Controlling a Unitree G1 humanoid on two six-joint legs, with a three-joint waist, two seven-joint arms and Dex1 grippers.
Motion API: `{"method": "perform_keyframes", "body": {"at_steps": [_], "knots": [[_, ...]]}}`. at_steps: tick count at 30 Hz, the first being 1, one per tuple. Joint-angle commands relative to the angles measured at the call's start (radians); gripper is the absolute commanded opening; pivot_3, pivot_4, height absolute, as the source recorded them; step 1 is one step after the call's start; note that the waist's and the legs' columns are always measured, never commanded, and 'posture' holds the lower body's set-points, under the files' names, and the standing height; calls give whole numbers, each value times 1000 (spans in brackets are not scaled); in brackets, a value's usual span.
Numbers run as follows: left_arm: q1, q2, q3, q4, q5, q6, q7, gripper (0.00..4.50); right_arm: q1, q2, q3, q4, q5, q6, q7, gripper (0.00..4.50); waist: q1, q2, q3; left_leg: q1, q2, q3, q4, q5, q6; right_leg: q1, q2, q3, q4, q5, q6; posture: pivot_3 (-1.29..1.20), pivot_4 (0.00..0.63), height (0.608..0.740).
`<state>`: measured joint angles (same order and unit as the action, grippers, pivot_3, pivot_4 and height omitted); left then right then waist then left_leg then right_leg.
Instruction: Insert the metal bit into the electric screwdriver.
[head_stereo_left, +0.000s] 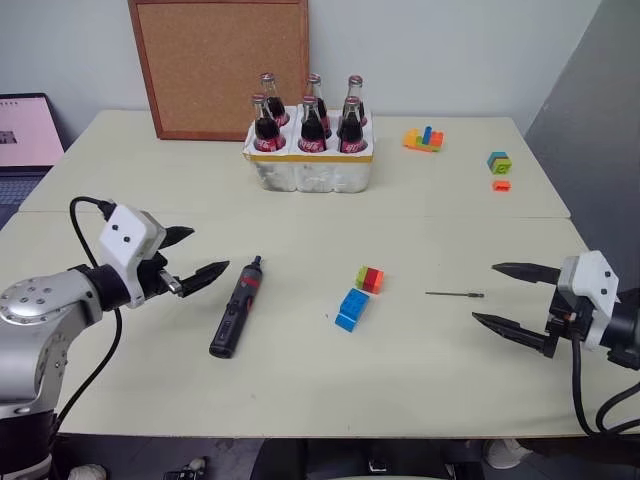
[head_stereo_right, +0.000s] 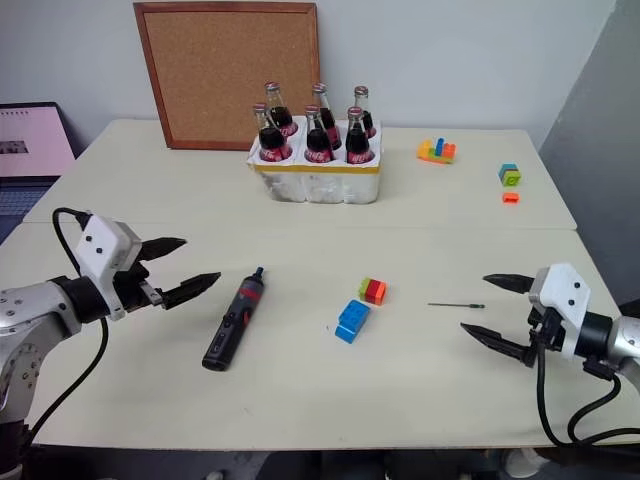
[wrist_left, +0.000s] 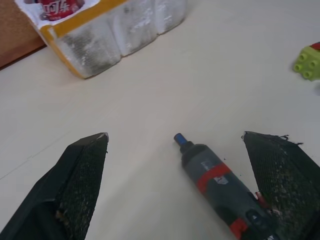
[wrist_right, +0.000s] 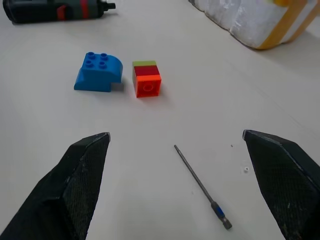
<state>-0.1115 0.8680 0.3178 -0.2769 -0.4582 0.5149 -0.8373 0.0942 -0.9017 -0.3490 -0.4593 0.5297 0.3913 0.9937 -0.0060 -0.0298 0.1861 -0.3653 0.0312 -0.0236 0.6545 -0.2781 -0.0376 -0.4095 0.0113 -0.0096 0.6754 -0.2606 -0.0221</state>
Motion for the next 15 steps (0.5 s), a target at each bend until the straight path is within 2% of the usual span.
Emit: {"method": "perform_keyframes", "body": {"at_steps": [1,6,10,15], "knots": [[-17,-43,-15,-68,-76,20,-16,4500,-92,0,70,-12,-10,29,-31,4481,0,0,0,0,0,0,0,0,0,0,0,0,0,0,0,0,150,740],[-15,-31,-128,-146,-81,-38,-146,4500,-283,32,267,85,-107,19,-29,4481,-2,-1,0,0,0,0,0,0,0,0,0,0,1,0,0,0,150,740],[-25,-7,-174,-206,-136,7,-218,4500,-428,100,434,233,-215,-24,-8,4481,-3,0,1,0,0,0,0,0,0,0,1,0,0,0,0,0,150,740],[-27,7,-209,-268,-181,37,-252,4500,-532,194,548,414,-312,-118,11,4481,-3,1,2,0,0,0,0,0,0,-1,2,1,0,0,0,0,150,740]]}}
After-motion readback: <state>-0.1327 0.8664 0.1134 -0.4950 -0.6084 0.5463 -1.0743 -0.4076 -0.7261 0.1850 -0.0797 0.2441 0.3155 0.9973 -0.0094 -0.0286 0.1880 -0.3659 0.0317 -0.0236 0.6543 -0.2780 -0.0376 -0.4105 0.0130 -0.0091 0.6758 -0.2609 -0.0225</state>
